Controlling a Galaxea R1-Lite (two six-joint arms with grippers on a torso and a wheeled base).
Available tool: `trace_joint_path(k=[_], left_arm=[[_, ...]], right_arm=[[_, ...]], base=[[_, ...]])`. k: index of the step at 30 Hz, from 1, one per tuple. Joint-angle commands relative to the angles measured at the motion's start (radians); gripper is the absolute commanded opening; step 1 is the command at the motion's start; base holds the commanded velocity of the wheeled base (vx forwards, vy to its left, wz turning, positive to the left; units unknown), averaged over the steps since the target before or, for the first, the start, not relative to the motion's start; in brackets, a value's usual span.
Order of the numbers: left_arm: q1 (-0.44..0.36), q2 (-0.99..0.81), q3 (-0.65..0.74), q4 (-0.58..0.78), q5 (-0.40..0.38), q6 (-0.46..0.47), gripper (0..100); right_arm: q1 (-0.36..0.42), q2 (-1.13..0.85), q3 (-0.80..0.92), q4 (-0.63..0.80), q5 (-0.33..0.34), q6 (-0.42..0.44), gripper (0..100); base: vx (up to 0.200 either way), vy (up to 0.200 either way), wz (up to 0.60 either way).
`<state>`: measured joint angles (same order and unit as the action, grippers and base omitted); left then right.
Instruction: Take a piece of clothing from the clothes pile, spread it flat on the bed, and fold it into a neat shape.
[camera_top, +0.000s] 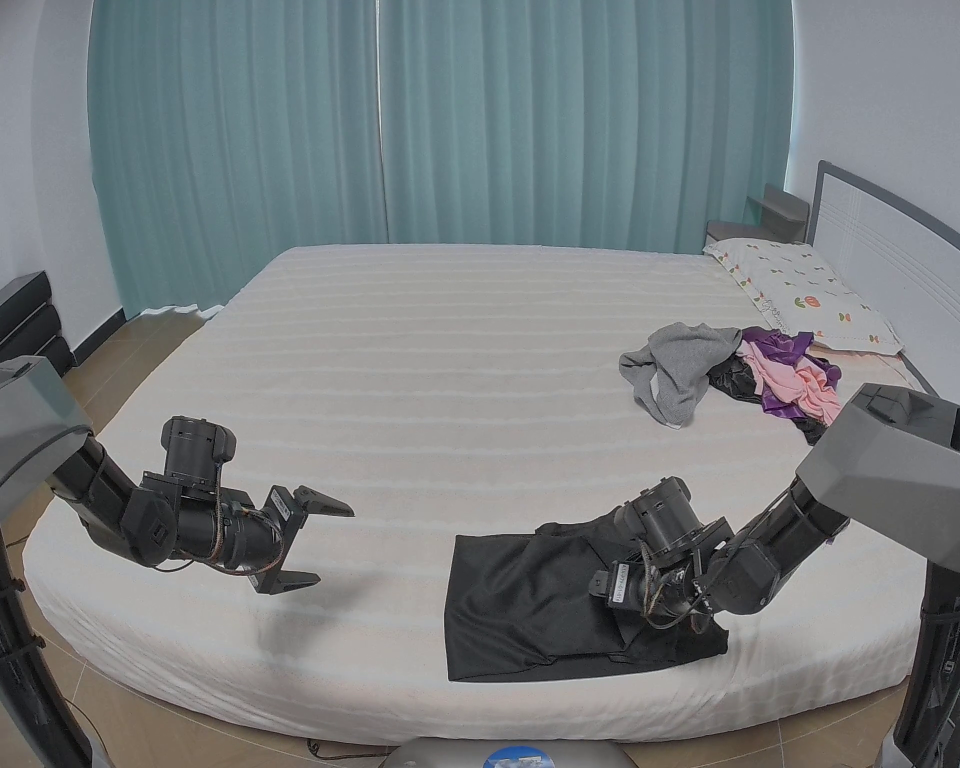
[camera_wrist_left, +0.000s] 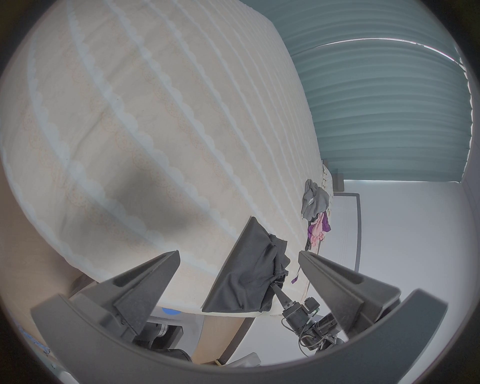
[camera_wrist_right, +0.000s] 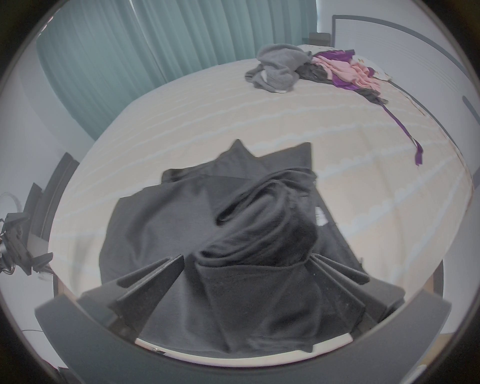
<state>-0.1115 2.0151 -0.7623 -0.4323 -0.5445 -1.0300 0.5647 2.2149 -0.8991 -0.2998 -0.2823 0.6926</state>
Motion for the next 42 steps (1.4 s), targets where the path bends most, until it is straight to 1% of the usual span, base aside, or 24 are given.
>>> trace_joint_path(k=[1, 2, 4, 5, 6, 7, 8, 10, 13, 14, 18, 19, 22, 23, 24, 30, 33, 36, 38, 39, 42], left_arm=[[0.001, 0.001, 0.001, 0.000, 0.001, -0.001, 100], [0.001, 0.001, 0.001, 0.000, 0.001, -0.001, 100], [0.001, 0.001, 0.003, 0.000, 0.001, -0.001, 100], [0.001, 0.001, 0.005, 0.000, 0.001, -0.001, 100], [0.001, -0.001, 0.006, 0.000, 0.001, -0.001, 100], [0.001, -0.001, 0.006, 0.000, 0.001, -0.001, 100], [0.001, -0.001, 0.006, 0.000, 0.001, -0.001, 100], [0.000, -0.001, 0.006, 0.000, 0.001, -0.001, 100], [0.000, -0.001, 0.006, 0.000, 0.003, -0.001, 100], [0.001, -0.001, 0.006, 0.000, 0.003, -0.001, 100], [0.001, -0.001, 0.006, 0.000, 0.003, -0.001, 100], [0.000, -0.001, 0.006, 0.000, 0.003, -0.001, 100], [0.000, -0.001, 0.006, 0.000, 0.003, -0.001, 100], [0.000, -0.001, 0.006, 0.000, 0.003, -0.001, 100], [0.000, -0.001, 0.006, 0.000, 0.003, -0.001, 100], [0.000, -0.001, 0.006, 0.000, 0.003, -0.001, 100], [0.000, -0.001, 0.006, 0.000, 0.003, -0.001, 100], [0.000, -0.001, 0.006, 0.000, 0.003, -0.001, 100], [0.000, -0.001, 0.006, 0.000, 0.003, -0.001, 100], [0.000, -0.001, 0.006, 0.000, 0.003, 0.001, 100], [0.000, -0.001, 0.006, 0.000, 0.003, -0.001, 100]], right_arm=[[-0.045, -0.046, 0.059, 0.004, 0.000, -0.002, 100], [-0.045, -0.046, 0.059, 0.004, 0.000, -0.002, 100], [-0.085, -0.109, 0.147, -0.005, 0.002, -0.010, 100], [-0.089, -0.115, 0.155, -0.005, 0.005, -0.011, 100], [-0.111, -0.139, 0.186, -0.007, 0.012, -0.016, 100], [-0.111, -0.139, 0.186, -0.007, 0.012, -0.016, 100], [-0.144, -0.170, 0.224, -0.019, 0.025, -0.018, 100], [-0.172, -0.195, 0.269, -0.044, 0.048, -0.022, 100], [-0.220, -0.222, 0.329, -0.079, 0.069, -0.057, 100], [-0.247, -0.228, 0.353, -0.102, 0.074, -0.076, 100], [-0.304, -0.235, 0.405, -0.176, 0.106, -0.102, 100], [-0.307, -0.235, 0.408, -0.191, 0.118, -0.102, 100], [-0.302, -0.253, 0.419, -0.272, 0.219, -0.084, 100], [-0.302, -0.253, 0.419, -0.272, 0.219, -0.084, 100], [-0.296, -0.248, 0.422, -0.302, 0.273, -0.084, 100], [-0.258, -0.215, 0.424, -0.352, 0.376, -0.090, 100], [-0.236, -0.182, 0.421, -0.364, 0.396, -0.099, 100], [-0.212, -0.141, 0.421, -0.407, 0.404, -0.111, 100], [-0.212, -0.141, 0.421, -0.407, 0.404, -0.111, 100], [-0.201, -0.110, 0.424, -0.461, 0.405, -0.140, 100], [-0.193, -0.103, 0.425, -0.484, 0.405, -0.157, 100]], base=[[0.000, 0.000, 0.00], [0.000, 0.000, 0.00], [0.000, 0.000, 0.00], [0.000, 0.000, 0.00], [0.000, 0.000, 0.00], [0.000, 0.000, 0.00], [0.000, 0.000, 0.00], [0.000, 0.000, 0.00], [0.000, 0.000, 0.00], [0.000, 0.000, 0.00], [0.000, 0.000, 0.00], [0.000, 0.000, 0.00], [0.000, 0.000, 0.00], [0.000, 0.000, 0.00], [0.000, 0.000, 0.00], [0.000, 0.000, 0.00], [0.000, 0.000, 0.00], [0.000, 0.000, 0.00], [0.000, 0.000, 0.00], [0.000, 0.000, 0.00], [0.000, 0.000, 0.00]])
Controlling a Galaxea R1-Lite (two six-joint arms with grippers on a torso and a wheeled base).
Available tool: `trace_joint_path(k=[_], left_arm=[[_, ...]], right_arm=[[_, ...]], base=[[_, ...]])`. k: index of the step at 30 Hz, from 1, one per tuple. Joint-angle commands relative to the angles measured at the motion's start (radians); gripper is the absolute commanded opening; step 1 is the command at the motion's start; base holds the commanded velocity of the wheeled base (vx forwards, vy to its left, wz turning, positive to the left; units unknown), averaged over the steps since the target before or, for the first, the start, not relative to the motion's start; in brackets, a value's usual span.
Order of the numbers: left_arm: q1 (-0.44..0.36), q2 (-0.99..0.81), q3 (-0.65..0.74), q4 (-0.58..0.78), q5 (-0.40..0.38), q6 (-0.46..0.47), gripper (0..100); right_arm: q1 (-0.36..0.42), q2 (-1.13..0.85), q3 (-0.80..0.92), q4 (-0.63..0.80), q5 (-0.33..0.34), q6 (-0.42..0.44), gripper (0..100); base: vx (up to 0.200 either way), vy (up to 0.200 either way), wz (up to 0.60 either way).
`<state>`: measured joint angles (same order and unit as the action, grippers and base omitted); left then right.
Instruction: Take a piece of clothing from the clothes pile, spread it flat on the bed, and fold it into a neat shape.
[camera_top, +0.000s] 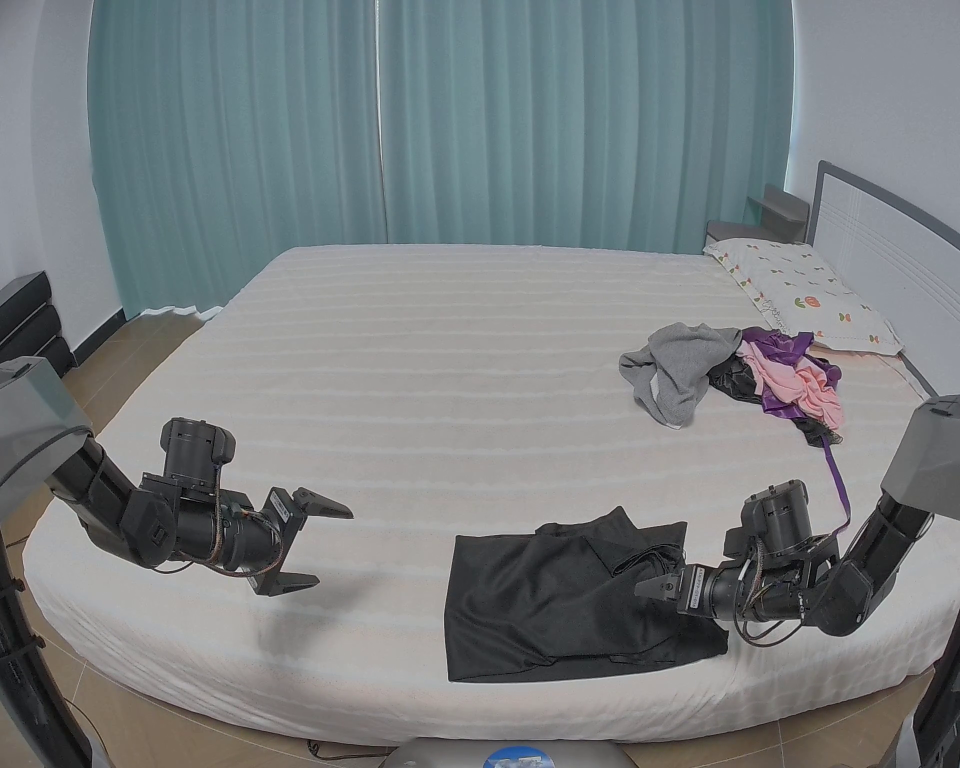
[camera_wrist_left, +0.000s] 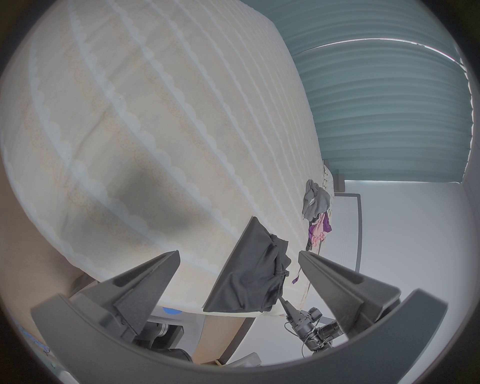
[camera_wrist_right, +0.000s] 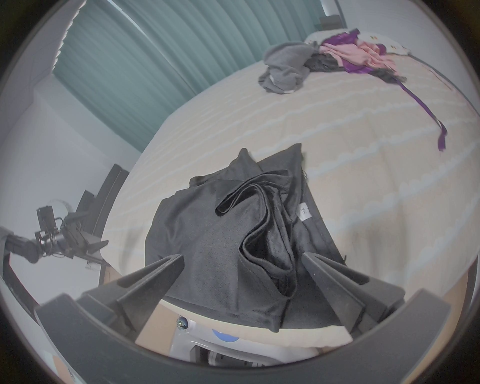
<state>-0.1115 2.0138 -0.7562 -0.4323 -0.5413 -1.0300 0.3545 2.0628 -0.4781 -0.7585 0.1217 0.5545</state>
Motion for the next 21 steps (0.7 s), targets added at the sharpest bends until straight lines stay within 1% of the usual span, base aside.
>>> trace_joint_path(k=[1, 3, 4, 9, 12, 19, 21], left_arm=[[0.000, 0.000, 0.000, 0.000, 0.000, 0.001, 100], [0.000, 0.000, 0.000, 0.000, 0.000, 0.001, 100], [0.000, 0.000, 0.000, 0.000, 0.000, 0.001, 100], [0.000, 0.000, 0.000, 0.000, 0.000, 0.001, 100], [0.000, 0.000, 0.000, 0.000, 0.000, 0.001, 100], [0.000, 0.000, 0.000, 0.000, 0.000, -0.001, 100], [0.000, 0.000, 0.000, 0.000, 0.000, 0.001, 100]], right_arm=[[0.017, 0.051, 0.004, -0.025, 0.001, -0.024, 100], [0.017, 0.060, 0.004, -0.025, 0.001, -0.030, 100], [0.018, 0.068, 0.004, -0.027, 0.001, -0.033, 0], [0.012, 0.079, 0.022, -0.028, 0.004, -0.080, 0], [0.006, 0.066, 0.029, -0.028, 0.003, -0.088, 0], [-0.061, -0.021, 0.101, -0.030, 0.006, -0.090, 0], [-0.094, -0.039, 0.128, -0.030, 0.007, -0.096, 0]], base=[[0.000, 0.000, 0.00], [0.000, 0.000, 0.00], [0.000, 0.000, 0.00], [0.000, 0.000, 0.00], [0.000, 0.000, 0.00], [0.000, 0.000, 0.00], [0.000, 0.000, 0.00]])
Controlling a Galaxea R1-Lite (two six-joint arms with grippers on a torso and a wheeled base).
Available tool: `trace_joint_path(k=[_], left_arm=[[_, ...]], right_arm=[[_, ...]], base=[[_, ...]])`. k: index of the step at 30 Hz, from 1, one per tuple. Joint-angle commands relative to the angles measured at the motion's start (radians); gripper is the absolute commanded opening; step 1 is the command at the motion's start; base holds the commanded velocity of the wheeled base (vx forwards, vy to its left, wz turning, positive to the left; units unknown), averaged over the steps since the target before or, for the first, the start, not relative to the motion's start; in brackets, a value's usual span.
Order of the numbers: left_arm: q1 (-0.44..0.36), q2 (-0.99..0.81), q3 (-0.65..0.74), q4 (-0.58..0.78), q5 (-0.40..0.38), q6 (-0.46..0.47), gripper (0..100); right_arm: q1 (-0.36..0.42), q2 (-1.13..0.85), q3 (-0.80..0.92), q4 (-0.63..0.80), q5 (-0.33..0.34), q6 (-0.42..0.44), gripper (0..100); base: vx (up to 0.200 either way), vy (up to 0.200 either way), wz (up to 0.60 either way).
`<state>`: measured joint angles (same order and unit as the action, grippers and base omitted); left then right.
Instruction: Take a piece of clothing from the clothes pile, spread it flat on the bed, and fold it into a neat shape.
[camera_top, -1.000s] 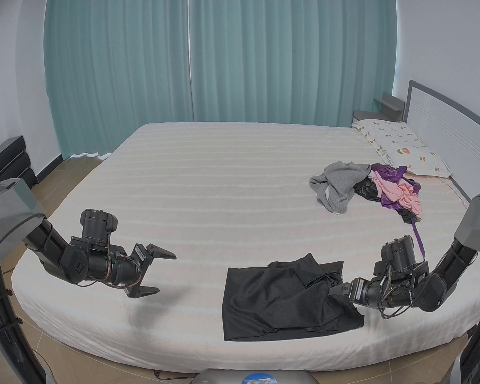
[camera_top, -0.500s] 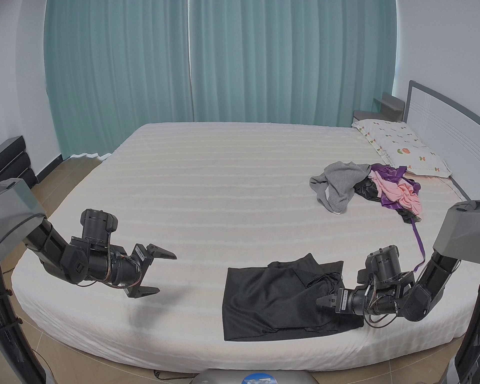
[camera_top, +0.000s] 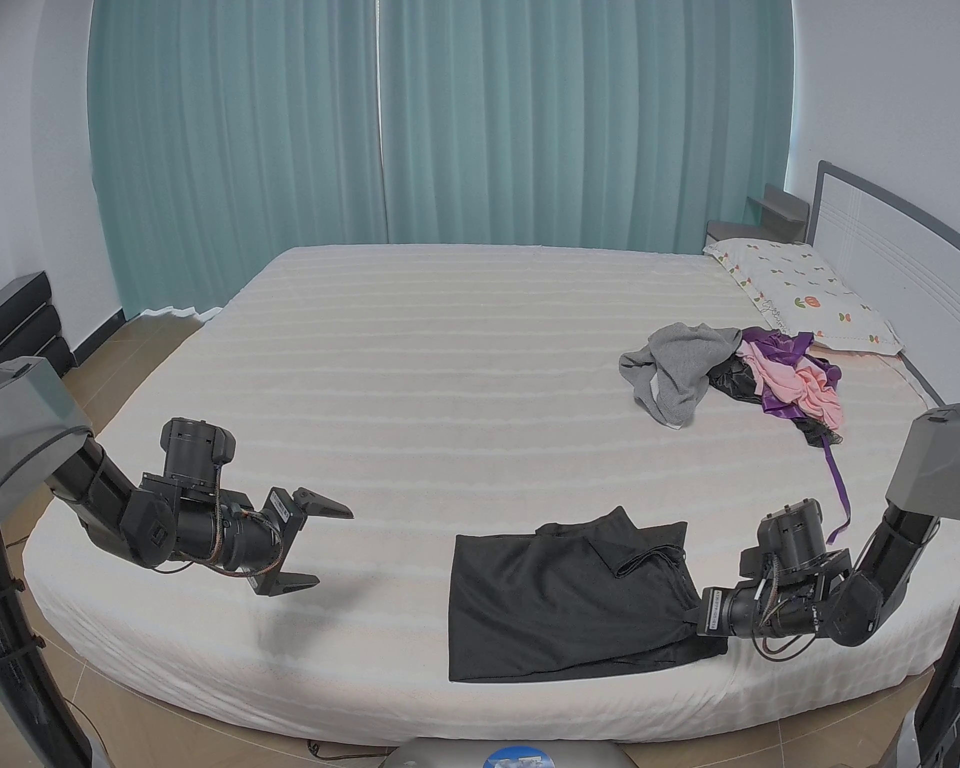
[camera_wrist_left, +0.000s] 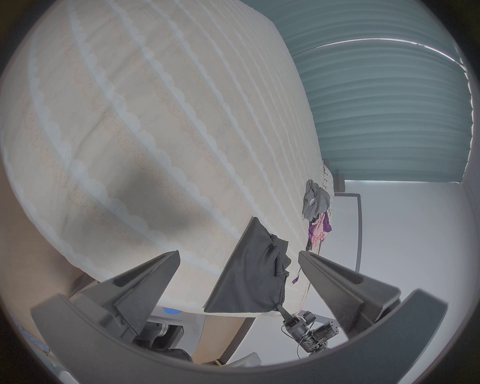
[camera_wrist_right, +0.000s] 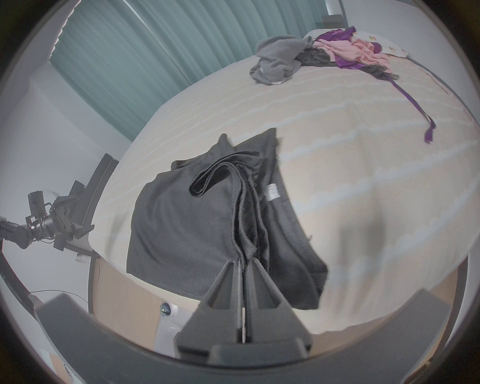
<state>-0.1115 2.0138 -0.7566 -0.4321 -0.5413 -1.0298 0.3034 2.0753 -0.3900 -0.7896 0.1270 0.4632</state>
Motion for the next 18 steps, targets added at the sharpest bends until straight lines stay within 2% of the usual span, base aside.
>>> trace_joint_path(k=[1, 6, 13, 15, 16, 18], left_arm=[[0.000, 0.000, 0.000, 0.000, 0.000, 0.000, 100], [0.000, 0.000, 0.000, 0.000, 0.000, 0.000, 100], [0.000, 0.000, 0.000, 0.000, 0.001, -0.001, 100], [0.000, 0.000, 0.000, 0.000, 0.001, -0.001, 100], [0.000, 0.000, 0.000, 0.000, 0.001, -0.001, 100], [0.001, 0.000, 0.000, 0.000, 0.001, -0.001, 100]], right_arm=[[-0.053, -0.052, 0.048, 0.001, 0.002, -0.012, 0], [-0.078, -0.043, 0.080, 0.000, 0.025, -0.043, 0], [-0.090, -0.026, 0.083, 0.000, 0.022, -0.051, 0], [-0.116, -0.004, 0.071, -0.002, 0.022, -0.080, 0], [-0.122, -0.001, 0.068, -0.002, 0.023, -0.086, 100], [-0.132, -0.012, 0.062, -0.005, 0.029, -0.081, 100]], base=[[0.000, 0.000, 0.00], [0.000, 0.000, 0.00], [0.000, 0.000, 0.00], [0.000, 0.000, 0.00], [0.000, 0.000, 0.00], [0.000, 0.000, 0.00]])
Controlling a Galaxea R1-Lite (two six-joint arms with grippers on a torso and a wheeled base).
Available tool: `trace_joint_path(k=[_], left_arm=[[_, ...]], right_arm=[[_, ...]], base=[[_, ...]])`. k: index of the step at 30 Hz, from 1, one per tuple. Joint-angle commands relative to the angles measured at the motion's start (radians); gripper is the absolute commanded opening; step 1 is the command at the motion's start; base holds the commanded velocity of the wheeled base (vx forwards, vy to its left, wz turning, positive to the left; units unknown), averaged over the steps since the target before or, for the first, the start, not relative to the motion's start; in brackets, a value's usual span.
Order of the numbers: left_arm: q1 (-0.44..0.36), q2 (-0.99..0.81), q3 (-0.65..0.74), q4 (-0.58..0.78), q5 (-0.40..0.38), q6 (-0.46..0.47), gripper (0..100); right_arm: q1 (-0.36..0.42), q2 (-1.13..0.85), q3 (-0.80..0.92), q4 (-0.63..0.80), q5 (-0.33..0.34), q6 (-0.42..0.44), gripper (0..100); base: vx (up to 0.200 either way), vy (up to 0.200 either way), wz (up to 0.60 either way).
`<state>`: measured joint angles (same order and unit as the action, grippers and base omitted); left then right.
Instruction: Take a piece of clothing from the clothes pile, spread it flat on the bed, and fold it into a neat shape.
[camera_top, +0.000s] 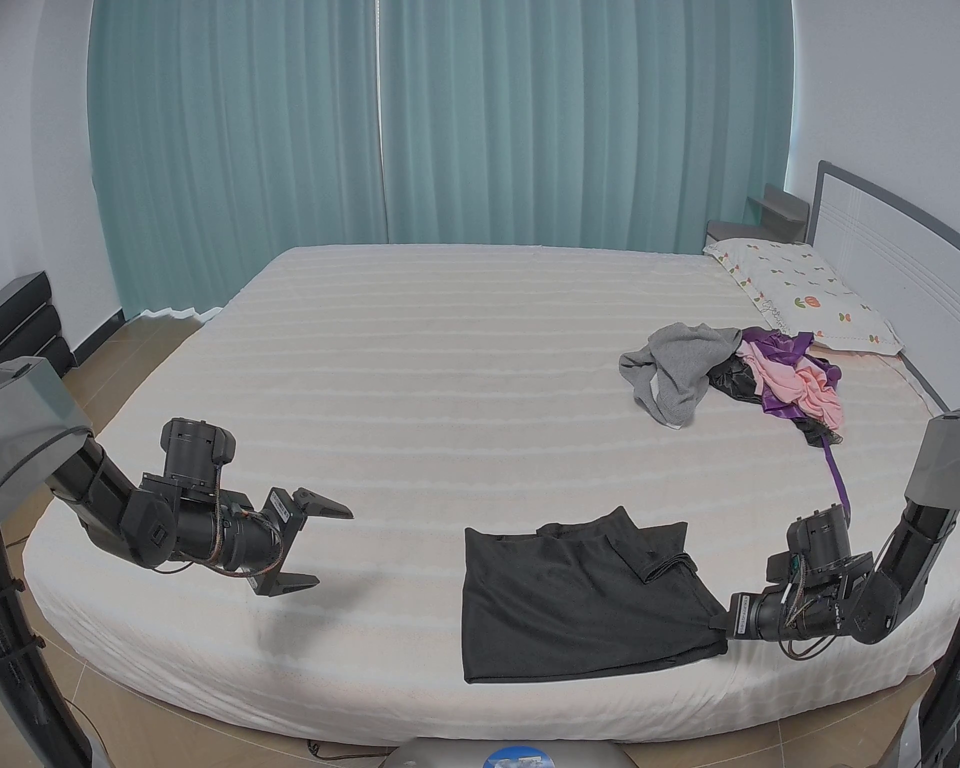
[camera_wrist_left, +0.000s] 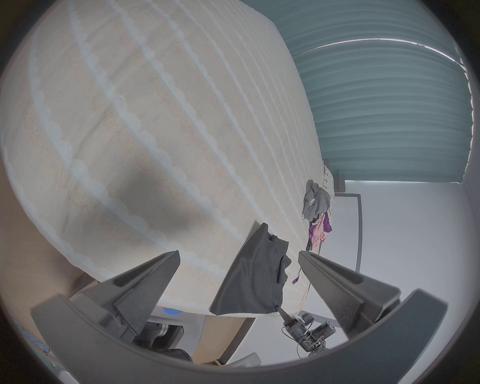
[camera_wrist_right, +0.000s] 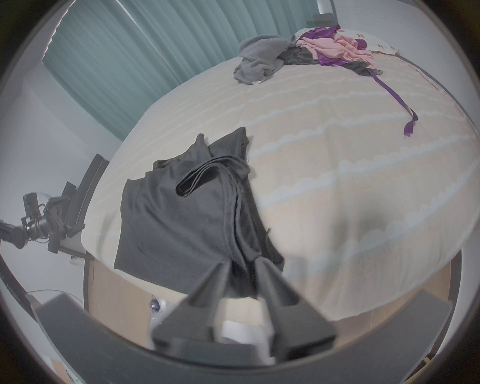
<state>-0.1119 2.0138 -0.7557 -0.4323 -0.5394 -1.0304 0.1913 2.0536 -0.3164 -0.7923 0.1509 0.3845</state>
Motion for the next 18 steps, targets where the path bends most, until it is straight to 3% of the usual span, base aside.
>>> trace_joint_path(k=[1, 4, 6, 18], left_arm=[[0.000, 0.000, -0.001, 0.000, -0.001, 0.000, 100], [0.000, 0.000, -0.002, 0.000, -0.001, 0.000, 100], [0.001, 0.000, -0.002, 0.000, -0.001, 0.000, 100], [0.000, 0.002, -0.002, 0.000, -0.001, 0.001, 100]], right_arm=[[-0.021, 0.000, -0.027, -0.004, 0.009, 0.005, 100], [-0.026, -0.027, -0.064, -0.007, 0.022, 0.027, 100], [-0.007, -0.040, -0.112, -0.002, 0.042, 0.086, 100], [0.201, 0.091, -0.303, 0.015, 0.036, 0.303, 100]], base=[[0.000, 0.000, 0.00], [0.000, 0.000, 0.00], [0.000, 0.000, 0.00], [0.000, 0.000, 0.00]])
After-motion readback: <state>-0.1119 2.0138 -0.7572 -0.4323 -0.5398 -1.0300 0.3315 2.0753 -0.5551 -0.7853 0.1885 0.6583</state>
